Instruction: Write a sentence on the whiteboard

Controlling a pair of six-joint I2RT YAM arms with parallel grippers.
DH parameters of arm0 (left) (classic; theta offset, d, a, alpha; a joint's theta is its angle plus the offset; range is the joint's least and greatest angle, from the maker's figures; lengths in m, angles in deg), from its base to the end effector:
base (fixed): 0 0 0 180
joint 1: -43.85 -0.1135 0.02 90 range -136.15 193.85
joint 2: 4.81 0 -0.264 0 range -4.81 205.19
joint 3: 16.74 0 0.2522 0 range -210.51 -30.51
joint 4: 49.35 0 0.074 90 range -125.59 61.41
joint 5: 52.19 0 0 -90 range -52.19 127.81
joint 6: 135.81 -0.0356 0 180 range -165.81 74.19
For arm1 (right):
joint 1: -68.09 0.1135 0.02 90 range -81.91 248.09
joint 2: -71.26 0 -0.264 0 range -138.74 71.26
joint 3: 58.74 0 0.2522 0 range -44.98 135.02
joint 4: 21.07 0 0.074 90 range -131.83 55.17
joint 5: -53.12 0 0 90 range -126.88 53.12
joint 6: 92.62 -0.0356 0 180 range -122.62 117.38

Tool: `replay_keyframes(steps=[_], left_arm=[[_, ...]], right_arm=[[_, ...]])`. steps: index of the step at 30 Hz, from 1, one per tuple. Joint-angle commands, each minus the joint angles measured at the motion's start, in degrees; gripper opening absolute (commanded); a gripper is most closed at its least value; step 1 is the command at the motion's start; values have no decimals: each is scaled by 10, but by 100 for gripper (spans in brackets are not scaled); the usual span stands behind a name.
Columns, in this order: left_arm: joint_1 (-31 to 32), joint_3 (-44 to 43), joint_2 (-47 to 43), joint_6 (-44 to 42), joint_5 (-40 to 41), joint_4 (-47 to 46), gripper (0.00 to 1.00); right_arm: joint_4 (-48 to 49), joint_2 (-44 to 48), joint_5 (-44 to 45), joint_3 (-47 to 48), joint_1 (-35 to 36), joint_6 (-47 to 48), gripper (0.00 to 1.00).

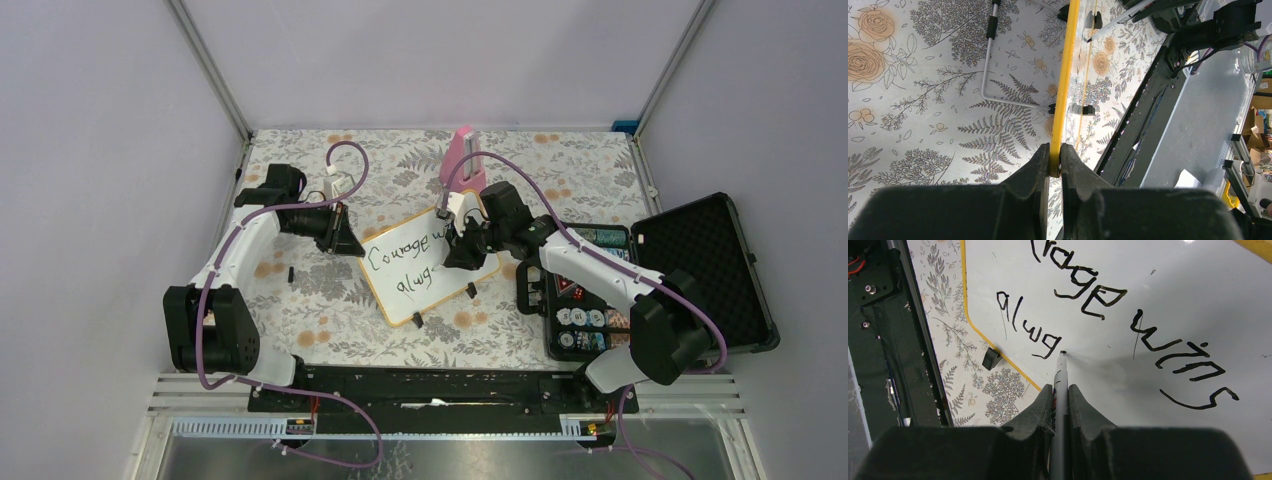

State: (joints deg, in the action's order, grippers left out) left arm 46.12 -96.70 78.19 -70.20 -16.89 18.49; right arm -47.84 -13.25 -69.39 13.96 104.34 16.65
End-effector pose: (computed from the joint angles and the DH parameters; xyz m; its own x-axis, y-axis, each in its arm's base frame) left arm 0.2693 -0.0398 0.2728 -0.7401 0.2681 -0.6167 0.6540 0.5008 -0.5670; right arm 0.2491 0.2064 0.2598 -0.1983 -0.4905 -0.8485 -0.9565 0.2858 0.0584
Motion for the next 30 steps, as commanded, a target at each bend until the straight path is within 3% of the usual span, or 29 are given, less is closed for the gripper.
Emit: replay_keyframes(steps=[1, 15, 30], left_arm=[[6, -3, 5, -15, 35, -35, 0], [6, -4, 5, -15, 35, -35, 0], [6, -4, 6, -16, 34, -35, 0]], right_arm=[[16, 1, 13, -1, 6, 5, 0], [18, -9, 41, 21, 5, -11, 0], [21, -12, 13, 22, 14, -12, 0]])
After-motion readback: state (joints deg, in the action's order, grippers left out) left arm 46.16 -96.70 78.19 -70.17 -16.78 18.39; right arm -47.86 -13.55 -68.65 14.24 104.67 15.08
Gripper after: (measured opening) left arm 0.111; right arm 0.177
